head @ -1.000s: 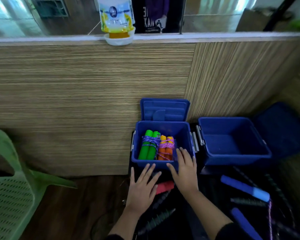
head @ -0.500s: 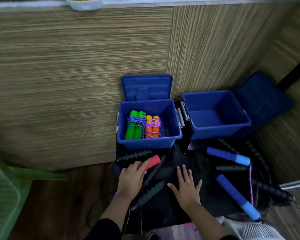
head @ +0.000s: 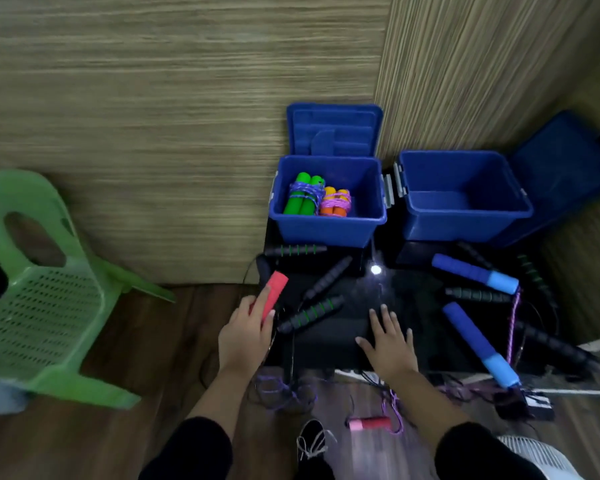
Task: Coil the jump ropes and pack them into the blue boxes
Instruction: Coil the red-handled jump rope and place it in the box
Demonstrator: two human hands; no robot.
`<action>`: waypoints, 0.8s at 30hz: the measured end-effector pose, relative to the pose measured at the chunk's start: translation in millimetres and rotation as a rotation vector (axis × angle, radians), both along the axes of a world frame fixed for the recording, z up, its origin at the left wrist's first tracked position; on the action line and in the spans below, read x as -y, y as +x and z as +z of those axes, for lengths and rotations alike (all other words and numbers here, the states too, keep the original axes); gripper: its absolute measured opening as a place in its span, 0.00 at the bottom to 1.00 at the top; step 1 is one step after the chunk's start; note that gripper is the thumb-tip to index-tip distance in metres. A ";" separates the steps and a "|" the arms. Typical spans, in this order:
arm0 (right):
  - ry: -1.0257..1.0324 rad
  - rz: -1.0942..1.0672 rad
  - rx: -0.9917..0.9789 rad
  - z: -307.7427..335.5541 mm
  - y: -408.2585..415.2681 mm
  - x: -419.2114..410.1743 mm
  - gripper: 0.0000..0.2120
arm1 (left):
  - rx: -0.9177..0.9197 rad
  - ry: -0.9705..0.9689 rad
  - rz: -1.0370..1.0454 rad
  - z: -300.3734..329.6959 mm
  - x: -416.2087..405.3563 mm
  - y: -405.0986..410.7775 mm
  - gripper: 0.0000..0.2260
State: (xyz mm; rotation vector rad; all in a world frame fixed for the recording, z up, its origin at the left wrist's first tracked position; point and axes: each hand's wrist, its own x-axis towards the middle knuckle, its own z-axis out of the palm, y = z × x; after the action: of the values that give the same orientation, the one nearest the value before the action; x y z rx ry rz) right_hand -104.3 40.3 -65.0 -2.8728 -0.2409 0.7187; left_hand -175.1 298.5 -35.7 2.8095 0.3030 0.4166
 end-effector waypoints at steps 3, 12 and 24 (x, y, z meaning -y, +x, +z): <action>0.031 0.022 0.062 -6.7 -31.7 11.6 0.31 | -0.004 -0.119 0.044 -7.6 25.5 -46.1 0.21; 0.269 -0.077 0.411 -57.5 -100.7 30.7 0.28 | -0.212 -0.353 -0.040 -90.1 94.4 -161.8 0.22; 0.374 -0.449 -0.091 -387.3 -152.5 62.1 0.18 | -0.421 -0.546 -0.112 -413.5 130.7 -110.7 0.27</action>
State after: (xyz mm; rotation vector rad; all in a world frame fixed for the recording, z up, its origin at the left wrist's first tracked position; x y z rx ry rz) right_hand -256.9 -21.9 -452.3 -2.4044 0.2504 0.6326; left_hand -285.8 167.9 -449.2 2.3297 0.2886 -0.2574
